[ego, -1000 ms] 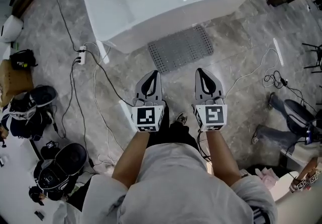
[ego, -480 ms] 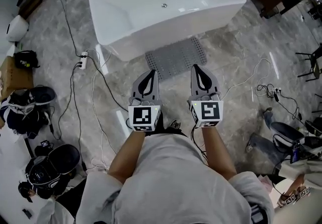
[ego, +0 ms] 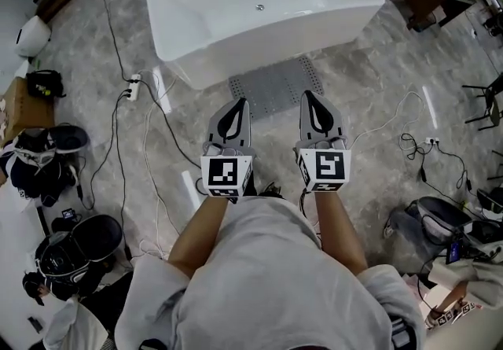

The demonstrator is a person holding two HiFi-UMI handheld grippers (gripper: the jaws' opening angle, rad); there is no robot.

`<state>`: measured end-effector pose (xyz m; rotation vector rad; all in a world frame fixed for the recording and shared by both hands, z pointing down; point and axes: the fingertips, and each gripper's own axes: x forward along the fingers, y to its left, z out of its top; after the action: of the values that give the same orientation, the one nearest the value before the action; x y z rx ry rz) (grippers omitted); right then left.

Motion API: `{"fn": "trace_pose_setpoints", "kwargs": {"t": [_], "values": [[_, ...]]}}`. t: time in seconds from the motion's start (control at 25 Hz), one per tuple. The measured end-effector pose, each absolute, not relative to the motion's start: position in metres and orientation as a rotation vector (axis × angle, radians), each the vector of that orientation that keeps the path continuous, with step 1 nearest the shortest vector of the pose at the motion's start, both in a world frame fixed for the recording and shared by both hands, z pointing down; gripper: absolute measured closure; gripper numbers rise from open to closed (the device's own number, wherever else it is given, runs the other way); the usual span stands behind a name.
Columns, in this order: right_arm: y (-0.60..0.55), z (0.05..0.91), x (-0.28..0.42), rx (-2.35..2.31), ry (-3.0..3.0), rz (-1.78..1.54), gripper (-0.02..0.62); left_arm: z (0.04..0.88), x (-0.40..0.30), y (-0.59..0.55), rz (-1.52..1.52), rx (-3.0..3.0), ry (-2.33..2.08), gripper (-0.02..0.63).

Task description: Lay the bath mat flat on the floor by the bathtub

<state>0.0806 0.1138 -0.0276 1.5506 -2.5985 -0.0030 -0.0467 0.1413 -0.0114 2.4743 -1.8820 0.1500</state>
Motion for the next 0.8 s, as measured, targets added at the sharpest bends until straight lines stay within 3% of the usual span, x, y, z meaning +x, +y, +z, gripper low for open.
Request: {"fn": "trace_pose_setpoints", "kwargs": {"t": [0.8], "values": [[0.143, -0.045, 0.074, 1.509, -2.669, -0.059, 0.589, -0.035, -0.034, 0.154, 0.102, 2.496, -1.922, 0.595]]}}
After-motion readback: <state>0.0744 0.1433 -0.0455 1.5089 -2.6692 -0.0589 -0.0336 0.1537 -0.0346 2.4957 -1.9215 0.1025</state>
